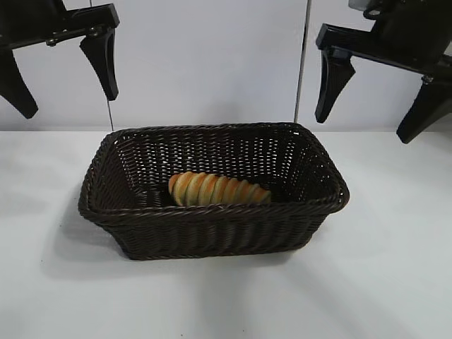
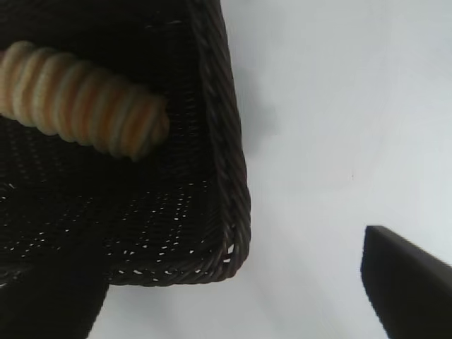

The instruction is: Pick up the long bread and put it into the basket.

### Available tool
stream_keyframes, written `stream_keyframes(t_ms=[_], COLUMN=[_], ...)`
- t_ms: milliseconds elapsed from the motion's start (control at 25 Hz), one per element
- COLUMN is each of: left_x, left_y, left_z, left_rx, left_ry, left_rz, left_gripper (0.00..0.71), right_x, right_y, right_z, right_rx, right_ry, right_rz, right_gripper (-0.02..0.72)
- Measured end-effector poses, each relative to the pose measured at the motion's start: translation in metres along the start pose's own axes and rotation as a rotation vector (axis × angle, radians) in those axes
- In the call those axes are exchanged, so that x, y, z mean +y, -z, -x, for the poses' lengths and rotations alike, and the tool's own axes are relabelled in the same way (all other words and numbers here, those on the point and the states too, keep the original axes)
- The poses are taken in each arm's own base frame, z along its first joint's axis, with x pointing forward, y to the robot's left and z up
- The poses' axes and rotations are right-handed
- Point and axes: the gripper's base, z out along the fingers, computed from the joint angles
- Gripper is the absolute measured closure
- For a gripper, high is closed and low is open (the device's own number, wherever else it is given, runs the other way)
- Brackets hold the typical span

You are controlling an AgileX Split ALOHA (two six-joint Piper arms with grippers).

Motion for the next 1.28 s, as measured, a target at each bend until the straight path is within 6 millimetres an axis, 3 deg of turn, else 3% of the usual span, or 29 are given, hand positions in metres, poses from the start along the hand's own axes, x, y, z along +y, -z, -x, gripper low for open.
stream_keyframes(t_ms=[1280], left_x=[0.0000], left_y=[0.0000], left_z=[0.0000], left_rx=[0.000], left_ry=[0.000], left_rz=[0.000], left_gripper=[0.016], right_x=[0.0090], right_y=[0.0006], right_z=[0.0045], right_rx=[-0.047], right_ry=[-0.060], right_rz=[0.101], right_gripper=[0.008])
